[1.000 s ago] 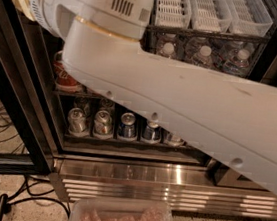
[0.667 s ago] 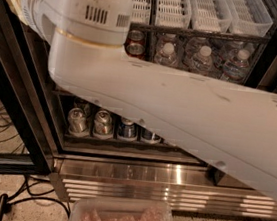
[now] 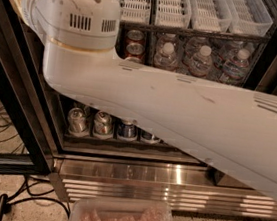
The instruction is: Pick redbull can from top shelf of fridge
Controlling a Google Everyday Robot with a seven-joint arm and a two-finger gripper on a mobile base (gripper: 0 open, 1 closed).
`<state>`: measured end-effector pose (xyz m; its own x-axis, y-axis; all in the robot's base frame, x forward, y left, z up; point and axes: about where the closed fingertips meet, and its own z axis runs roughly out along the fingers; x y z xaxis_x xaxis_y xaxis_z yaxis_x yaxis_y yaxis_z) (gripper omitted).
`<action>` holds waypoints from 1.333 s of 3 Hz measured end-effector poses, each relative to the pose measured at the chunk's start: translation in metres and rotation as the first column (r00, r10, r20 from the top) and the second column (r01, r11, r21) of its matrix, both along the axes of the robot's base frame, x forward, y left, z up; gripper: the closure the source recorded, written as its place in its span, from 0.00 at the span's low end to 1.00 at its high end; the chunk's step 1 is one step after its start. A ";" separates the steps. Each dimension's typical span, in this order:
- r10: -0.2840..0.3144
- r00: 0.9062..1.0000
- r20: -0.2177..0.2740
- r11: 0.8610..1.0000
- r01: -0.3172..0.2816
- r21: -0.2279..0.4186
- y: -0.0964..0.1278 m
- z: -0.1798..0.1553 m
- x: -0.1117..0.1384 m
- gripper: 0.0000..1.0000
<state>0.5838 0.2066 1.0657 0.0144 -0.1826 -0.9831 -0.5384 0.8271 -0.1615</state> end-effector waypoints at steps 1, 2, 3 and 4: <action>0.000 1.000 0.000 1.000 0.000 0.000 0.000 0.000 0.000 0.16; -0.006 1.000 0.025 1.000 0.006 -0.016 0.000 0.004 0.001 0.31; -0.038 0.998 0.056 0.999 0.038 -0.010 -0.003 0.012 0.013 0.48; -0.074 0.994 0.083 0.997 0.075 -0.004 -0.008 0.017 0.023 0.52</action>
Offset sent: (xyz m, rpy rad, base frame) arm 0.0086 -0.0010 0.0004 0.0035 -0.0190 -0.0204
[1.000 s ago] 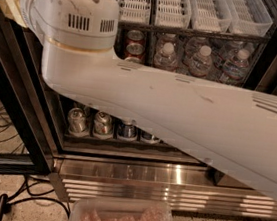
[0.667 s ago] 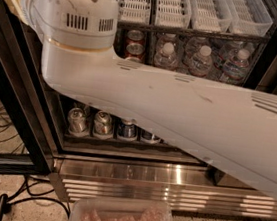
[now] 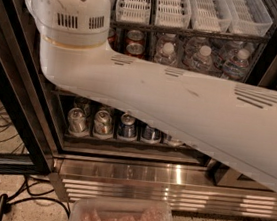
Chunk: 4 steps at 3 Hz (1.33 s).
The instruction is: Pick redbull can from top shelf of fridge
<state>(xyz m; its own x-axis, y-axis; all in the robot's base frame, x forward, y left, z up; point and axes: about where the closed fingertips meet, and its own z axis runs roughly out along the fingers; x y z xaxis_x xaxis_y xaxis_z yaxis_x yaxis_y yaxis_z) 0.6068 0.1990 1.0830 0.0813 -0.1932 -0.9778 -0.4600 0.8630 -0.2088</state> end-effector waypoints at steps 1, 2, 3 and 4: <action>-0.030 0.999 0.014 1.000 0.031 -0.004 -0.003 0.000 0.007 0.45; -0.046 0.999 0.017 0.999 0.046 -0.008 -0.003 -0.003 0.011 0.38; -0.054 0.998 0.017 0.998 0.054 -0.011 0.000 -0.006 0.016 0.41; -0.057 0.998 0.019 0.998 0.057 -0.013 0.007 -0.008 0.022 0.44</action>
Offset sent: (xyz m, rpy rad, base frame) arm 0.0217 -0.0031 -0.0143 0.0500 0.0243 -0.0658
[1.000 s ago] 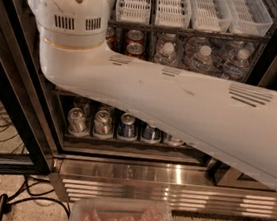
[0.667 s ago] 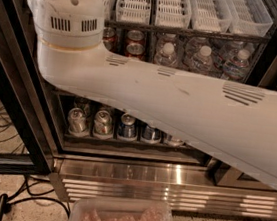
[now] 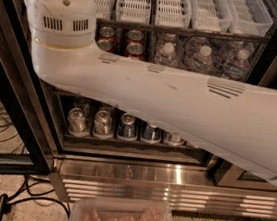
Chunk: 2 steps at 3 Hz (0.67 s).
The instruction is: Pick redbull can from top shelf of fridge
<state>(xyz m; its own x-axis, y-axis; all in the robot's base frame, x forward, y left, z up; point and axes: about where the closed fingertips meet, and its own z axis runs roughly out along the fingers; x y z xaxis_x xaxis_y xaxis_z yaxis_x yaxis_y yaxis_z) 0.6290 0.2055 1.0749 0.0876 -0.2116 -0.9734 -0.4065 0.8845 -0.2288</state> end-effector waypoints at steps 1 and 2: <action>0.000 1.000 -0.001 1.000 0.000 -0.001 0.006 -0.002 0.005 0.44; 0.000 1.000 -0.005 1.000 0.000 -0.002 0.010 -0.004 0.009 0.56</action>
Offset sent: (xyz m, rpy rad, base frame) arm 0.0166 0.0154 -0.0106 0.0438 0.0378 -0.0002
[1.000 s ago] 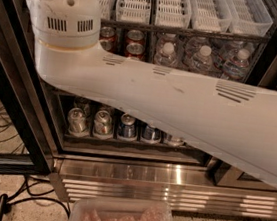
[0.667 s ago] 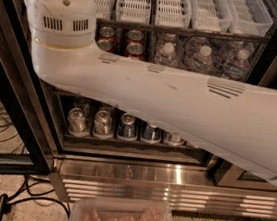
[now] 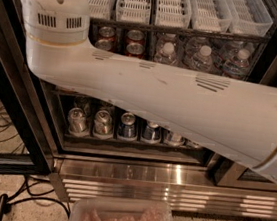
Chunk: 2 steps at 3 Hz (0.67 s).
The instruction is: Pick redbull can from top shelf of fridge
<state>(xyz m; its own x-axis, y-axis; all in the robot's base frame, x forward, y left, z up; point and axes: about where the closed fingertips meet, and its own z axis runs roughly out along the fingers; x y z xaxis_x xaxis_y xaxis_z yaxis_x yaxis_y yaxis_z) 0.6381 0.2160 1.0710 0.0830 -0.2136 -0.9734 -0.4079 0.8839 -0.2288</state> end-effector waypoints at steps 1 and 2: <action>0.000 1.000 0.000 1.000 0.000 0.000 0.000 0.000 0.000 0.75; 0.000 1.000 0.000 1.000 0.000 0.000 0.000 0.000 0.000 1.00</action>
Offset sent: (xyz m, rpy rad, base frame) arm 0.0000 0.0000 0.0000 0.0000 0.0000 0.0000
